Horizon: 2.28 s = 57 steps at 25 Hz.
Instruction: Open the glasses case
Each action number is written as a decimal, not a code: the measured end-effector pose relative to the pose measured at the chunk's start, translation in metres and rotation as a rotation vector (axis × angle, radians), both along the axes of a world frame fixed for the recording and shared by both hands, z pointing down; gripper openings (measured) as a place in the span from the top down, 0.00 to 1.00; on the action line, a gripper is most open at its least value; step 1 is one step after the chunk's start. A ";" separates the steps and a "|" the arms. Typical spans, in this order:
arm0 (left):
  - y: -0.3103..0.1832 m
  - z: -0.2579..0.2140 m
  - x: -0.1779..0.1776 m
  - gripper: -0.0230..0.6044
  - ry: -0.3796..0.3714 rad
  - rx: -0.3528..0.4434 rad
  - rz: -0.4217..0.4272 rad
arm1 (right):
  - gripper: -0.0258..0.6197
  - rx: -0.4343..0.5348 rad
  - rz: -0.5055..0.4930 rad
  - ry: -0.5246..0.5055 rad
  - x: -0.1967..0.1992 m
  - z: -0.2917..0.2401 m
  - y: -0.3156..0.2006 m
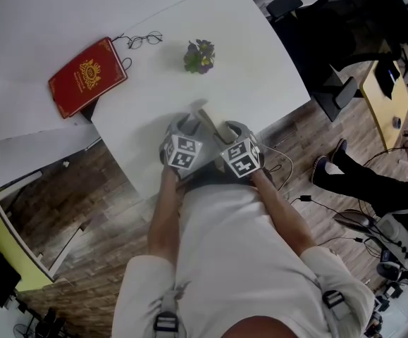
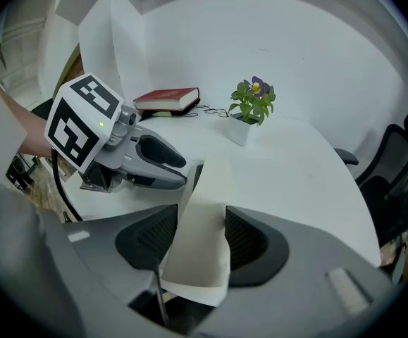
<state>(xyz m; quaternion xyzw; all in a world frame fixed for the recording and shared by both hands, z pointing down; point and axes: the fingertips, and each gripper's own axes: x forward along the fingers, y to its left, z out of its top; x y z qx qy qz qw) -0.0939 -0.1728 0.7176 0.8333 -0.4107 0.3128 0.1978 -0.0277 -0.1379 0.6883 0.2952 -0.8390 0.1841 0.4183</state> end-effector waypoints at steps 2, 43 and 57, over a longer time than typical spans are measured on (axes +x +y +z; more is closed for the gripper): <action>0.000 0.000 0.000 0.69 -0.002 -0.001 0.002 | 0.64 0.005 0.002 -0.002 0.001 -0.001 -0.001; 0.000 0.002 0.000 0.69 -0.003 -0.001 -0.009 | 0.85 0.026 0.079 -0.041 0.021 -0.012 -0.017; 0.001 0.004 0.000 0.69 -0.008 -0.011 -0.013 | 0.88 0.026 0.106 -0.046 0.028 -0.011 -0.023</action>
